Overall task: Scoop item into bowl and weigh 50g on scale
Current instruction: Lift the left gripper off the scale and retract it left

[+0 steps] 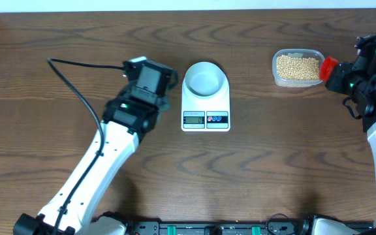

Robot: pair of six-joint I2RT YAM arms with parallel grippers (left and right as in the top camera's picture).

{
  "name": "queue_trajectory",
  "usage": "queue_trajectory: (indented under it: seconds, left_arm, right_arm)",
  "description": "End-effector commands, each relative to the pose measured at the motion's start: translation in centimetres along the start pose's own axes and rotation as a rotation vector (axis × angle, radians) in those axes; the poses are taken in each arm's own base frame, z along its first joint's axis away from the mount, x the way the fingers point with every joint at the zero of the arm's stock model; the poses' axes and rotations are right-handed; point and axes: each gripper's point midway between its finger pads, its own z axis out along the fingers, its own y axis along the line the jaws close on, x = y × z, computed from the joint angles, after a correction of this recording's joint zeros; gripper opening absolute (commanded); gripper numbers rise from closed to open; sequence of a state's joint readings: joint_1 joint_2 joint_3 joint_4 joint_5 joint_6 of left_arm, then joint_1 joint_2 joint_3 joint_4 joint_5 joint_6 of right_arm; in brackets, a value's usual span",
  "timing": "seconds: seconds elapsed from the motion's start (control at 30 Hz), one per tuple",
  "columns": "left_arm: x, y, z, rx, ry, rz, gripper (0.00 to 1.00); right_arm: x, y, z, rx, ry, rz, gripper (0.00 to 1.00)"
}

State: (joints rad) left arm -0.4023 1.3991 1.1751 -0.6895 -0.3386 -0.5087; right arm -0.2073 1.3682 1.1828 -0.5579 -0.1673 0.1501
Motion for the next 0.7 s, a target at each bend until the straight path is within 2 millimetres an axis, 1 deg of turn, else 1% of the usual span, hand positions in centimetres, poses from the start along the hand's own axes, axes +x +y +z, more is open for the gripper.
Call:
queue_trajectory:
  seconds: [0.0,0.2,0.33,0.37,0.43,0.47,0.5,0.57,0.67]
  left_arm:
    - [-0.9,2.3,0.4,-0.051,-0.008,0.058,0.07]
    - [-1.8,4.6,0.9,-0.095,-0.007,0.053,0.07]
    - [-2.4,6.2,1.3,-0.119,-0.007,0.062,0.07]
    - [-2.4,6.4,1.4,-0.113,-0.001,0.068,0.07]
    - [-2.2,5.5,1.6,-0.03,0.026,0.107,0.08]
    - [-2.0,4.6,1.7,0.038,0.044,0.144,0.07]
    - [-1.6,3.3,1.6,0.137,0.066,0.194,0.07]
    - [-0.9,1.6,1.3,0.274,0.094,0.267,0.07]
    - [0.2,-0.4,0.3,0.44,0.119,0.388,0.07]
  right_arm:
    - [-1.0,0.1,-0.2,0.006,-0.029,-0.094,0.01]
    - [-2.0,0.3,-0.2,0.003,-0.07,-0.136,0.01]
    - [-2.2,0.3,-0.2,0.002,-0.077,-0.137,0.01]
    - [-2.2,0.3,-0.2,0.002,-0.077,-0.136,0.01]
    - [-2.2,0.3,-0.2,0.001,-0.079,-0.136,0.01]
    - [-2.3,0.3,-0.2,0.001,-0.08,-0.136,0.01]
    - [-2.3,0.4,-0.2,0.0,-0.079,-0.135,0.01]
    - [-2.3,0.4,-0.2,-0.001,-0.08,-0.132,0.01]
    - [-2.3,0.5,-0.2,-0.007,-0.081,-0.133,0.01]
